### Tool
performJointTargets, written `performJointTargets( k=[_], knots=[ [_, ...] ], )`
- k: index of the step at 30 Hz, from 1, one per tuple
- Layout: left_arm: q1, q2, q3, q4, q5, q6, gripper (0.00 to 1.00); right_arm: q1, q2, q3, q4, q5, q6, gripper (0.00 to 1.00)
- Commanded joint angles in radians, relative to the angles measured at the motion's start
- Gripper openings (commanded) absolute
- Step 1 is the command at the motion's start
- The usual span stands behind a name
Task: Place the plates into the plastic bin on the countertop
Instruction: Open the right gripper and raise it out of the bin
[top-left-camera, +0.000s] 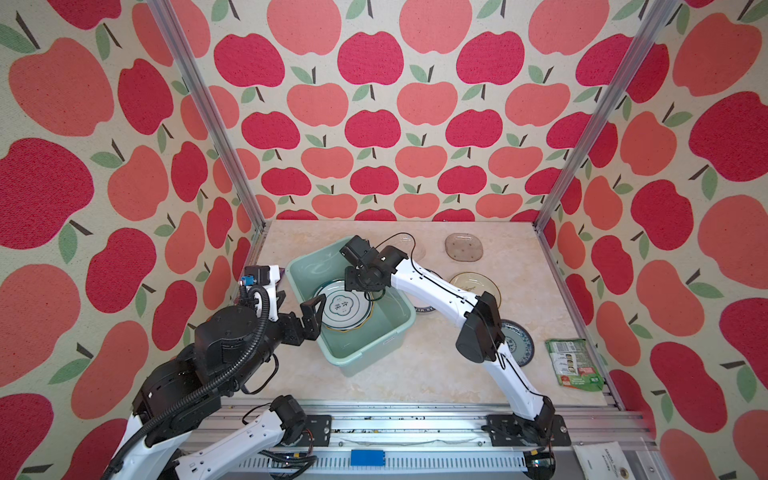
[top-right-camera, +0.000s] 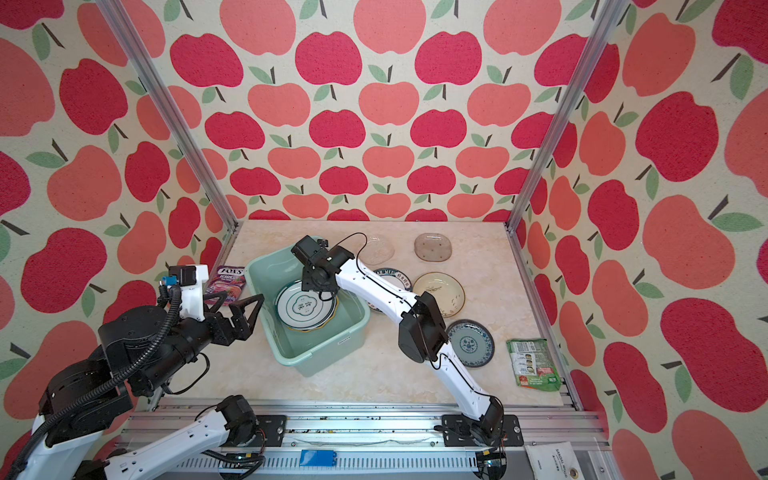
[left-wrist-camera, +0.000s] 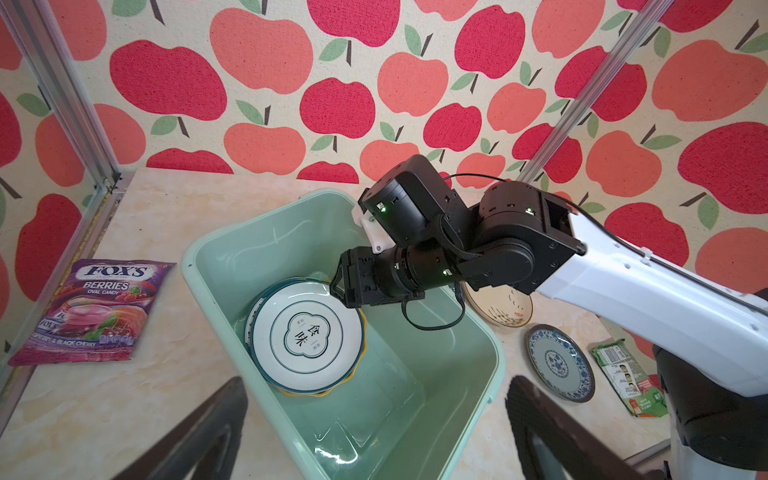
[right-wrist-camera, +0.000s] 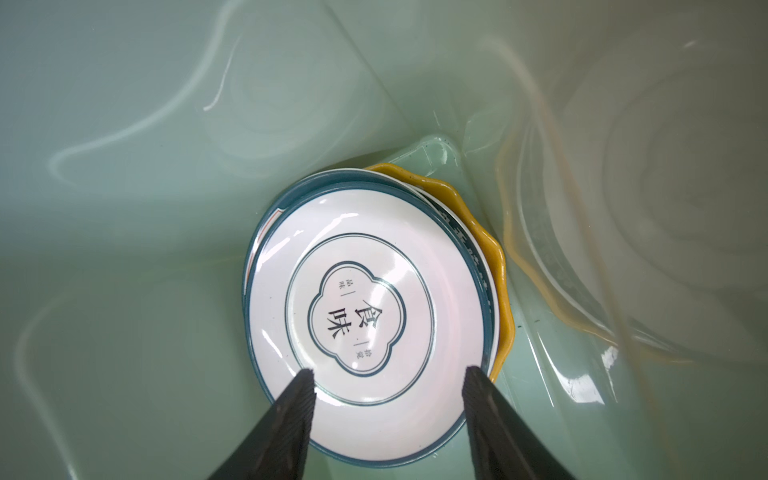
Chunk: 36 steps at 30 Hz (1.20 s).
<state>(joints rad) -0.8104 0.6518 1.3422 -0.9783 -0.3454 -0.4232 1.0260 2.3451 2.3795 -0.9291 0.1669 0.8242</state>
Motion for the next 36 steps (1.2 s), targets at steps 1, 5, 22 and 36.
performJointTargets(
  k=[1,5,22,36],
  knots=[
    [0.004,0.038,0.039,0.002,0.040,0.027,0.99,-0.014,-0.136,0.008,0.029,0.060,-0.059,0.60],
    [0.003,0.073,0.050,0.043,0.087,0.044,0.99,-0.049,-0.270,-0.130,0.098,0.057,-0.079,0.59],
    [0.000,0.356,0.091,0.254,0.288,0.167,0.99,-0.260,-0.917,-0.985,0.437,-0.006,-0.039,0.57],
    [-0.207,0.635,0.093,0.487,0.188,0.326,0.99,-0.412,-1.298,-1.491,0.598,-0.136,0.027,0.60]
  ],
)
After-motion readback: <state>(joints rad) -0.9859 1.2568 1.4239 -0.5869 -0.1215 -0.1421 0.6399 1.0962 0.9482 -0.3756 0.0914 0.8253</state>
